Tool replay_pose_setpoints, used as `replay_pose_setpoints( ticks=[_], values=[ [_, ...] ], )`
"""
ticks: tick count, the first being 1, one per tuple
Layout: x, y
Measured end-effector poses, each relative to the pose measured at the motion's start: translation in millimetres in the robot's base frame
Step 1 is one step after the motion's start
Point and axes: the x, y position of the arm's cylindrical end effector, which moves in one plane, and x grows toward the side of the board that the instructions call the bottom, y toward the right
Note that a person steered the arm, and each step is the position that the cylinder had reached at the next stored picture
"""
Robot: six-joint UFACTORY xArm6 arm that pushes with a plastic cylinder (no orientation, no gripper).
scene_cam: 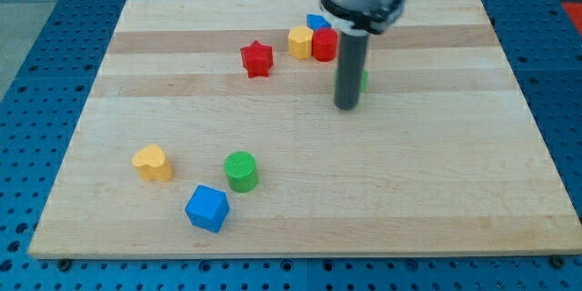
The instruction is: Move the green star toward the bottom right of the red circle
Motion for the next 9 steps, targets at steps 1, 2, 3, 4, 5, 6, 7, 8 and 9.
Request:
replay_pose_setpoints(
  ticks=[1, 2, 3, 4, 5, 6, 7, 8, 9],
  values=[
    [9.0, 3.5],
    [39.6, -7.2],
    [28.2, -15.0],
    [-2.2, -3.3],
    [-14.2, 12.4],
    [-14.2, 15.2],
    [-14.2, 15.2],
    [-14.9, 15.2],
    [-15.6, 15.1]
  ],
)
